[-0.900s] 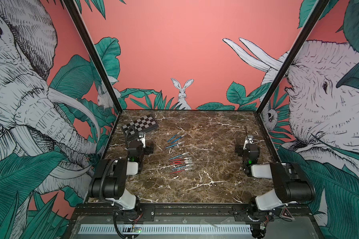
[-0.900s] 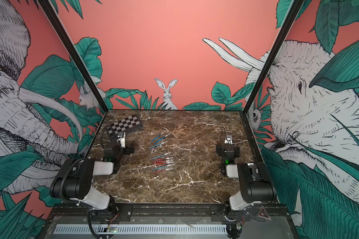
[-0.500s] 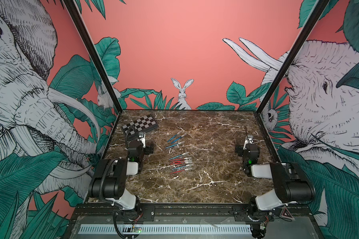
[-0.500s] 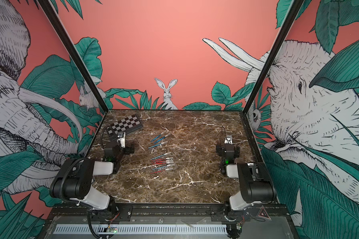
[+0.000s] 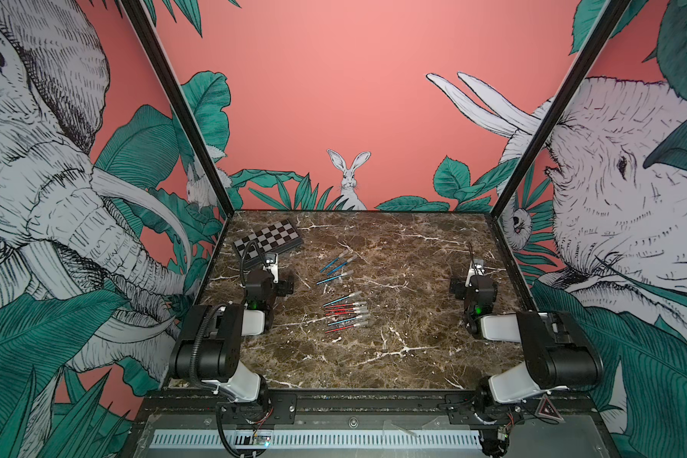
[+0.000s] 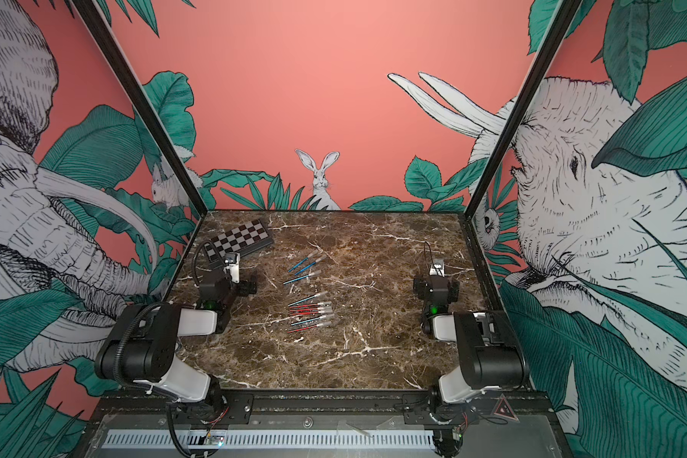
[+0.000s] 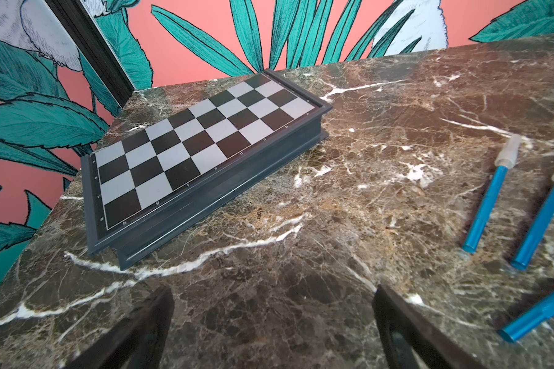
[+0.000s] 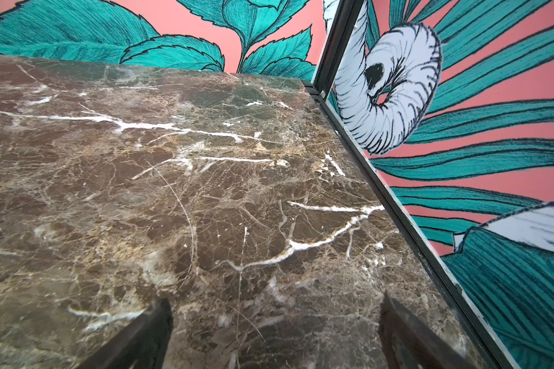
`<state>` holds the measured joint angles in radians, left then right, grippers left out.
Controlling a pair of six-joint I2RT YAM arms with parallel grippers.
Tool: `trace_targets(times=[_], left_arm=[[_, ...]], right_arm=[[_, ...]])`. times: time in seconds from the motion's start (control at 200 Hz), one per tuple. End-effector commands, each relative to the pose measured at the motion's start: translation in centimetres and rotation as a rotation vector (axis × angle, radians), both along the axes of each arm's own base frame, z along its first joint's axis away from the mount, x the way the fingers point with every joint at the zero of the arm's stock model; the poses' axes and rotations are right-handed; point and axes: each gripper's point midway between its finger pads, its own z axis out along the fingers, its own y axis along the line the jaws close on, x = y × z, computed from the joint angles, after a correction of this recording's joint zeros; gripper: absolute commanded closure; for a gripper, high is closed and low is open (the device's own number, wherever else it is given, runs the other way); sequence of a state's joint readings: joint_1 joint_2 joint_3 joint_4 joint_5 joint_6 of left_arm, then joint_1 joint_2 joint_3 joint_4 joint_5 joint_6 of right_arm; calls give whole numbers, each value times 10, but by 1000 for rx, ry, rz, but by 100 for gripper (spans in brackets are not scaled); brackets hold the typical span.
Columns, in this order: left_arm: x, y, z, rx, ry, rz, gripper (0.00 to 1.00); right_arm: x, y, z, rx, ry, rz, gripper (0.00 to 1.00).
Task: Remove protective caps from carving knives
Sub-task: Pick up the carving knife from the center of the board.
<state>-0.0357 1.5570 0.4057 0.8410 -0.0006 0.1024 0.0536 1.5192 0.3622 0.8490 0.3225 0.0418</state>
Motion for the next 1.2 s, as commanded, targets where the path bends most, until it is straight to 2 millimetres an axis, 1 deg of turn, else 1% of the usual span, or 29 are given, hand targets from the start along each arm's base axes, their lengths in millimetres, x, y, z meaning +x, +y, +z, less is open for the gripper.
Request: trace_targets(times=[0.0, 0.06, 0.11, 0.195, 0.235, 0.32, 0.4, 0.43, 0.465, 0.55, 0.61, 0.705, 0.78, 0.82, 0.86, 0.96, 1.03, 1.105, 1.195], left_arm=[[5, 2, 11, 7, -40, 1, 1], [8, 0, 15, 8, -45, -11, 1], [6, 0, 12, 7, -18, -13, 1], [11, 0, 22, 7, -30, -13, 1], [11, -1, 21, 6, 9, -16, 1], [11, -3, 29, 4, 49, -27, 1], [10, 2, 49, -3, 30, 8, 1], [8, 3, 57, -5, 41, 15, 1], [4, 3, 64, -11, 73, 21, 1], [-3, 5, 90, -48, 93, 60, 1], [-12, 4, 103, -71, 120, 78, 1], [-27, 1, 117, -115, 174, 100, 1], [-41, -13, 126, -139, 208, 40, 1], [-48, -22, 130, -140, 227, -5, 1], [-57, -33, 132, -141, 258, -61, 1], [-82, -64, 130, -140, 377, -210, 1], [-103, -86, 121, -127, 480, -303, 1], [-121, -108, 110, -70, 569, -388, 1], [-142, -134, 98, 5, 640, -490, 1]], right_arm=[[7, 1, 12, 5, -51, -9, 2], [7, 1, 13, 5, -52, -8, 2], [8, 2, 13, 8, -55, -2, 2], [11, 5, 18, 7, -52, 20, 2], [11, 5, 21, 8, -37, 18, 2], [10, 3, 26, 9, -20, 6, 2], [6, 4, 33, 13, -32, 11, 2], [5, 5, 38, 23, -38, 14, 2], [1, 6, 39, 35, -12, 18, 2], [-4, 10, 50, 77, 14, 31, 1], [-8, 16, 64, 114, 18, 54, 1], [-16, 23, 77, 171, 37, 77, 1], [-23, 30, 84, 213, 71, 100, 1], [-26, 37, 86, 231, 94, 136, 1], [-28, 45, 90, 250, 110, 179, 1], [-34, 60, 96, 300, 143, 250, 1], [-39, 65, 99, 345, 159, 259, 1], [-43, 79, 102, 388, 184, 328, 1], [-47, 93, 98, 434, 235, 392, 1]])
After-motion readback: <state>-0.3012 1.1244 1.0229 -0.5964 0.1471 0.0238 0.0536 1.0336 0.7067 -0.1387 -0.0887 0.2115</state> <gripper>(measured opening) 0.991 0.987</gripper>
